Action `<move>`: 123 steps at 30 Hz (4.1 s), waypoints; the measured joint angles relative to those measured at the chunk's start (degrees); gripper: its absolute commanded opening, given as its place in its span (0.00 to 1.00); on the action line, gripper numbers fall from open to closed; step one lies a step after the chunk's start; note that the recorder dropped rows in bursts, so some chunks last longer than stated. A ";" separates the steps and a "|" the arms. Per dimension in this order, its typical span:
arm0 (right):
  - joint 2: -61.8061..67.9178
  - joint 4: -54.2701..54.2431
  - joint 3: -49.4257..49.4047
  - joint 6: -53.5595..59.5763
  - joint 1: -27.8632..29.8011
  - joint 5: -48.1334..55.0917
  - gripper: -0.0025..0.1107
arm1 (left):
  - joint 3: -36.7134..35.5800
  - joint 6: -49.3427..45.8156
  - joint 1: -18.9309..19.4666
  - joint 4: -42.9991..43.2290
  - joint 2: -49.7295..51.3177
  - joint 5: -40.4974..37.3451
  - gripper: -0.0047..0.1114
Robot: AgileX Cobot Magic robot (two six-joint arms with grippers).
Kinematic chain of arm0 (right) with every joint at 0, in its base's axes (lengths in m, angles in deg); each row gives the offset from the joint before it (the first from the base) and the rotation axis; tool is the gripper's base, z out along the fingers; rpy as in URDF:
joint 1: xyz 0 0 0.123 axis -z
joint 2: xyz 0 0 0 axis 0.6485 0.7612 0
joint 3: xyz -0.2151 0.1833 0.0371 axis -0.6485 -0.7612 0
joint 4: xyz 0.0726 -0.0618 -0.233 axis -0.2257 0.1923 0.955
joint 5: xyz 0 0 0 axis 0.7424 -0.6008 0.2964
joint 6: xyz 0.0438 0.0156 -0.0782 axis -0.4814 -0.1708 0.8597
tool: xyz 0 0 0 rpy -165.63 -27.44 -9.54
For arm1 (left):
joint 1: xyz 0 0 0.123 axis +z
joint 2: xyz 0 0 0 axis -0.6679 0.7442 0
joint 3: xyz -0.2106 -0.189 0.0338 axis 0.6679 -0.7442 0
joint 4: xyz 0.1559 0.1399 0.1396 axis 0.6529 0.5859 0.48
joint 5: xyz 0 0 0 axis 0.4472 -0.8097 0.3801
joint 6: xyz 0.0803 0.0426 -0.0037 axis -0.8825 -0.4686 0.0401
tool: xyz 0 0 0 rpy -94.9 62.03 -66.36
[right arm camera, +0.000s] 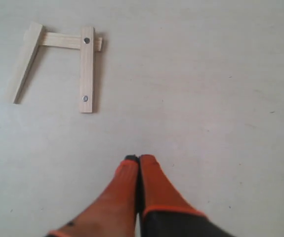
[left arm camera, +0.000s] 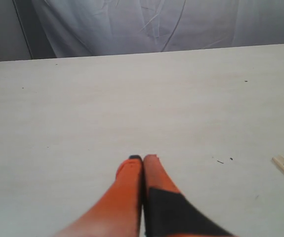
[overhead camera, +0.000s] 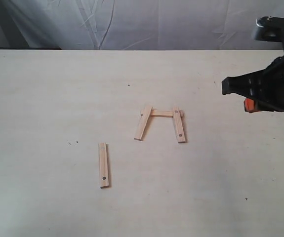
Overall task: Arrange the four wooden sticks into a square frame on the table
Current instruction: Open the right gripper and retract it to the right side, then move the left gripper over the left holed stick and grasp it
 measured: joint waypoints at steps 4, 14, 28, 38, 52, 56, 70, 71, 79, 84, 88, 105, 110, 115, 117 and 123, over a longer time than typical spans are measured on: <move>-1.13 2.31 -0.29 0.00 0.00 -1.37 0.03 | 0.00 0.00 0.00 0.57 0.00 0.00 0.04; -1.36 3.30 -0.66 0.00 0.00 -3.79 0.03 | -0.05 -0.12 0.00 5.05 0.00 10.77 0.04; -1.36 3.30 -0.66 0.00 0.00 -7.28 0.03 | -0.05 -0.12 0.00 4.24 -0.03 32.17 0.04; -1.36 3.30 -0.66 0.00 0.00 -9.69 0.03 | 16.87 -3.48 0.00 2.49 3.52 17.67 0.04; -1.36 2.37 -0.66 0.00 0.00 -9.83 0.03 | 39.82 -34.08 0.00 -7.87 46.70 -20.15 0.04; -1.36 1.74 -0.66 0.00 0.00 -9.83 0.03 | 43.24 -48.87 -1.91 -17.20 61.09 -21.11 0.04; -1.36 0.98 -0.66 0.00 0.00 -11.64 0.02 | 66.00 -103.58 -19.46 -23.41 103.54 -25.44 0.04; -1.36 0.98 -0.66 0.00 0.00 -11.64 0.02 | 66.31 -106.27 -20.07 -23.41 104.55 -25.58 0.04; 2.07 0.29 -0.66 0.00 0.00 -12.09 0.02 | 66.68 -121.79 -23.94 -17.11 110.69 -25.13 0.37; 2.29 0.18 -0.66 0.00 0.00 -12.21 0.02 | 66.77 -121.79 -23.94 -17.05 110.69 -25.55 0.41; 2.29 0.18 -0.66 0.00 0.00 -12.31 0.02 | 66.65 -121.79 -23.94 -16.42 110.69 -26.17 0.41; 2.29 -1.06 -0.66 0.00 0.00 -12.73 0.02 | 63.02 -121.79 -28.44 -8.29 110.69 -22.23 0.41; 2.29 -1.29 -0.66 0.00 0.00 -12.89 0.02 | 61.64 -121.79 -28.44 -8.05 110.69 -20.20 0.40; 2.29 -2.29 -0.66 0.00 0.00 -13.33 0.02 | 61.51 -121.79 -28.44 -8.05 110.69 -19.86 0.40; 2.29 -2.38 -0.66 0.00 0.00 -13.33 0.02 | 61.51 -121.79 -28.44 -8.05 110.69 -19.72 0.40; 2.29 -2.51 -0.66 0.00 0.00 -13.33 0.02 | 61.08 -121.79 -28.44 -8.05 110.69 -19.21 0.40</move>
